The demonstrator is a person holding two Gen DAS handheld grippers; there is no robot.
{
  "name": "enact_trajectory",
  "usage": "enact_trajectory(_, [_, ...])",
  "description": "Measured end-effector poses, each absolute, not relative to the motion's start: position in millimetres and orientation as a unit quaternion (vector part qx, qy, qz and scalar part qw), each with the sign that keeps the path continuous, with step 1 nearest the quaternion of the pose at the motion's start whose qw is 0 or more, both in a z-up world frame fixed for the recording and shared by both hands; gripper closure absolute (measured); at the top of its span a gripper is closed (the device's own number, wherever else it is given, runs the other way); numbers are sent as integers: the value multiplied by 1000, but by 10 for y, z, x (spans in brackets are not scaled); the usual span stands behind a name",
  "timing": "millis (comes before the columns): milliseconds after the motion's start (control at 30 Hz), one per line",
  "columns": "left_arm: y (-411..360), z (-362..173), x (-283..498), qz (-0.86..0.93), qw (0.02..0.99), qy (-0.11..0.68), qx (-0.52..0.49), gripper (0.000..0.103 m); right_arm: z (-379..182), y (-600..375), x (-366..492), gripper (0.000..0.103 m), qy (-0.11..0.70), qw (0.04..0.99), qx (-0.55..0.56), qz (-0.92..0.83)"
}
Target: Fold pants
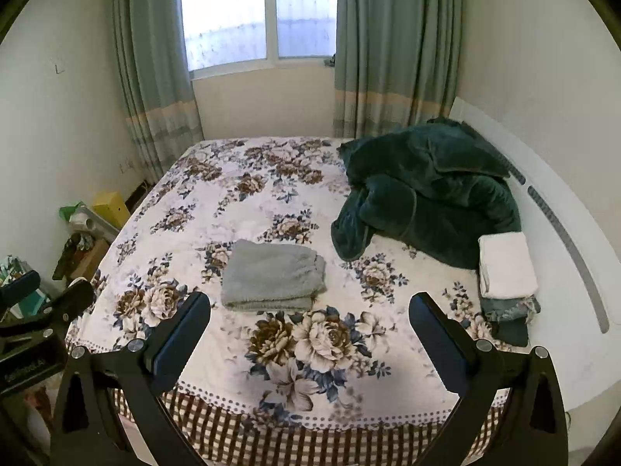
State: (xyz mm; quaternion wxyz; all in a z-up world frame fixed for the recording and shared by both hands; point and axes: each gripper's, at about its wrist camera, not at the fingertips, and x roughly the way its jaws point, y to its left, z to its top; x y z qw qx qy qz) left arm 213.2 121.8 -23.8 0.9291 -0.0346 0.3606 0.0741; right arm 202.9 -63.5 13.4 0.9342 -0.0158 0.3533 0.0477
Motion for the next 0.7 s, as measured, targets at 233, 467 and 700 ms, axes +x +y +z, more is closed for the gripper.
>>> enact_trajectory(233, [1258, -166, 1992, 77, 932, 353, -37, 0, 263, -550, 1816, 0, 349, 935, -16, 53])
enact_trajectory(467, [1230, -152, 1953, 83, 932, 350, -34, 0, 300, -512, 1802, 0, 348, 936, -23, 52])
enact_trajectory(700, [1247, -173, 1937, 87, 928, 361, -41, 0, 273, -560, 1918, 0, 361, 930, -29, 60])
